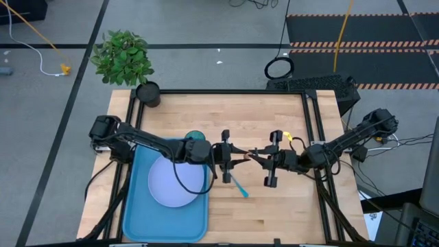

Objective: Pick and place plate/cup/fork/spoon on tray
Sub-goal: Put the yellow fork to the right of the purple plate on the blue tray

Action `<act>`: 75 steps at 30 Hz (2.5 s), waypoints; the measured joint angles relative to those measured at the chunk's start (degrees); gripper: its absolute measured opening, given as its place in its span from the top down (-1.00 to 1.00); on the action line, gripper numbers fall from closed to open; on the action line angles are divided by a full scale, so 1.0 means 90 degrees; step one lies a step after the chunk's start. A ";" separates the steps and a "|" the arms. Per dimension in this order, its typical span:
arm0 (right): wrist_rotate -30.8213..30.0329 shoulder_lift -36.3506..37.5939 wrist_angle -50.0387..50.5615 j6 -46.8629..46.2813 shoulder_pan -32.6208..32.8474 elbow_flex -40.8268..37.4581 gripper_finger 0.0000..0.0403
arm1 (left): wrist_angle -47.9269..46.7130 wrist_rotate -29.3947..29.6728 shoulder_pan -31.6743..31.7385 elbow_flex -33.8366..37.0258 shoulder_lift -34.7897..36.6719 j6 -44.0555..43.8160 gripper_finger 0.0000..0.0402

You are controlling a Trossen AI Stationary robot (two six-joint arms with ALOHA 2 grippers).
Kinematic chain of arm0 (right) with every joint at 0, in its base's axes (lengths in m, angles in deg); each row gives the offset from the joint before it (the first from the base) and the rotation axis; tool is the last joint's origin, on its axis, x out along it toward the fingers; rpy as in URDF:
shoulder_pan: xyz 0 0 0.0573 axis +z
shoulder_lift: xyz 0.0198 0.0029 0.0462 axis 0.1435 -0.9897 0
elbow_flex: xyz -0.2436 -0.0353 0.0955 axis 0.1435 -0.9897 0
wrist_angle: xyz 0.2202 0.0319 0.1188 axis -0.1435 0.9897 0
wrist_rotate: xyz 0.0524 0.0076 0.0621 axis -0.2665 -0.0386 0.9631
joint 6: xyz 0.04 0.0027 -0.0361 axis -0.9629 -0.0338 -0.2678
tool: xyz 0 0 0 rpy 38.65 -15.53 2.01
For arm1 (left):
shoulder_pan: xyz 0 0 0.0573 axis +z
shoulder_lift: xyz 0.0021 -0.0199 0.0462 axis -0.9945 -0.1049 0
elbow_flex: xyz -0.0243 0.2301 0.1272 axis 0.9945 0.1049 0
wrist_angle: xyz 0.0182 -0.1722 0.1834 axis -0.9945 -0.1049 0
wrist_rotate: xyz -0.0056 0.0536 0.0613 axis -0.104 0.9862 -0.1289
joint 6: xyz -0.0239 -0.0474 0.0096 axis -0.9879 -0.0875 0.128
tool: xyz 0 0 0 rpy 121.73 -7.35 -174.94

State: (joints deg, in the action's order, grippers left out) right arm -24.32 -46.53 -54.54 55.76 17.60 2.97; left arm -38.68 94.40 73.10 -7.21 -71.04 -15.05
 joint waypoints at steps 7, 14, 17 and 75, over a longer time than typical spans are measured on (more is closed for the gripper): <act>0.0022 0.0008 0.0246 -0.0200 0.0000 0.0001 0.74 | -0.0615 -0.0037 -0.0051 0.0000 0.0198 0.0057 0.57; 0.0052 0.0611 0.2389 -0.1479 0.0164 0.0005 0.39 | -0.1971 -0.0023 -0.0255 -0.0002 0.0811 -0.0133 0.57; 0.0227 0.1040 0.3260 -0.1880 0.0245 0.0005 0.30 | -0.2721 -0.0030 -0.0492 0.0000 0.1059 -0.0348 0.57; 0.0088 0.2314 0.3375 -0.1192 0.0648 0.0007 0.36 | -0.8947 -0.1975 -0.4517 0.0002 -0.0672 -0.7150 0.57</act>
State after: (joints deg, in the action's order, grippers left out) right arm -23.52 -25.70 -24.17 45.03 23.43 3.04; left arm -119.20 76.63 32.45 -7.19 -77.09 -79.39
